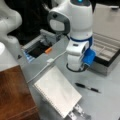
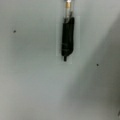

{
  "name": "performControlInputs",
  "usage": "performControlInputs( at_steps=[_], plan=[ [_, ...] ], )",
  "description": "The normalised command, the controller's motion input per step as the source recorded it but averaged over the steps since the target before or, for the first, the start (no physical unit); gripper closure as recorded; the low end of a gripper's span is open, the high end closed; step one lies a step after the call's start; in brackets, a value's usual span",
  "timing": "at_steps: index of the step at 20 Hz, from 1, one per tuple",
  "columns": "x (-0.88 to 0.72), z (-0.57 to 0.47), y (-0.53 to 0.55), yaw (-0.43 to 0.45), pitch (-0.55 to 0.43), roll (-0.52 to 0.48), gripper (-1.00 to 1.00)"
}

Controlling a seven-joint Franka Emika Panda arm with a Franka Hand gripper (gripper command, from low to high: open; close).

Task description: Open the box. Pick up the pen. Place the pen in the box. Pick up the book. Place the book on the shelf.

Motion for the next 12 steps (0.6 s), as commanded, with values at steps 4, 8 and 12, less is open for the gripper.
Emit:
performControlInputs(
  at_steps=[4,8,12],
  plan=[
    [0.07,-0.1,-0.03,0.243,-0.104,-0.14,-1.0],
    [0.07,-0.09,-0.03,0.331,-0.043,-0.096,-1.0],
    [0.06,-0.1,-0.1,0.459,0.033,-0.037,-1.0]
  ],
)
